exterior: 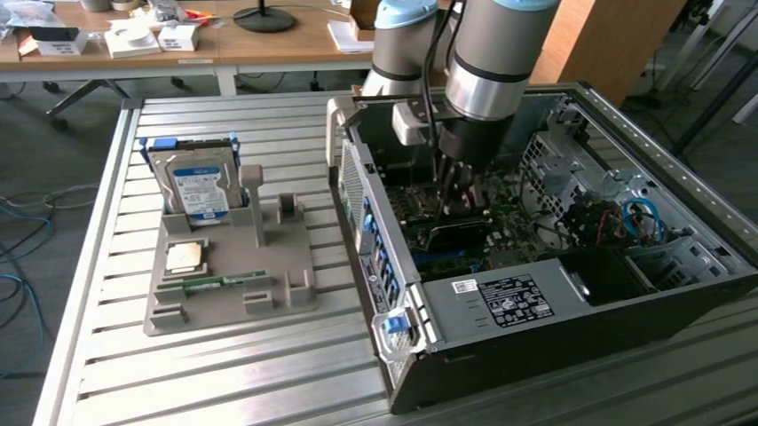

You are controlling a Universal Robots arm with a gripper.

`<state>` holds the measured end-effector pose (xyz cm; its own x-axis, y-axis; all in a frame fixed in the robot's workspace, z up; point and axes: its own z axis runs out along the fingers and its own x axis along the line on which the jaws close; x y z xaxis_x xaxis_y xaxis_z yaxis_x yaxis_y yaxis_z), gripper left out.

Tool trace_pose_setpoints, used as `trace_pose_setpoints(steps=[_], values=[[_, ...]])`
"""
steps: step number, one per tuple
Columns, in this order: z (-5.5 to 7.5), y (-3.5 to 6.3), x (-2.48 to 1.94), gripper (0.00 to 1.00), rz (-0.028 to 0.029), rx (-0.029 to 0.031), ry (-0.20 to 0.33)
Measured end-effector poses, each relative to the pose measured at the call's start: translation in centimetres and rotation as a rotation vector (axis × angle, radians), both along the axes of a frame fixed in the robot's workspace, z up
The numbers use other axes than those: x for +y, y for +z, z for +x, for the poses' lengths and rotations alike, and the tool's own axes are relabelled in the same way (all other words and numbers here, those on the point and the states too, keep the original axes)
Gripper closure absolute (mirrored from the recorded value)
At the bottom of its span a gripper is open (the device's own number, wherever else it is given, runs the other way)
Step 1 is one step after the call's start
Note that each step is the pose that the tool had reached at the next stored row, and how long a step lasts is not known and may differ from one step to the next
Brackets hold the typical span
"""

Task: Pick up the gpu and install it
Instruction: 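Press down on the gpu until it lock into place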

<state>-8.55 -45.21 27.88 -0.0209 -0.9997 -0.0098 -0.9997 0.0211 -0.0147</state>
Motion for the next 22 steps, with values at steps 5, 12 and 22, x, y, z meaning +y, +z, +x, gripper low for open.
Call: trace_pose_setpoints(steps=[5, 12, 22], values=[[0.00, -0.32, 0.00, 0.89, -0.0001, 0.0000, 0.000], [0.00, -0.47, 0.22, 0.89, 0.0003, -0.0001, 0.000], [-0.01, -0.98, 0.22, 0.89, -0.0001, 0.0000, 0.000]])
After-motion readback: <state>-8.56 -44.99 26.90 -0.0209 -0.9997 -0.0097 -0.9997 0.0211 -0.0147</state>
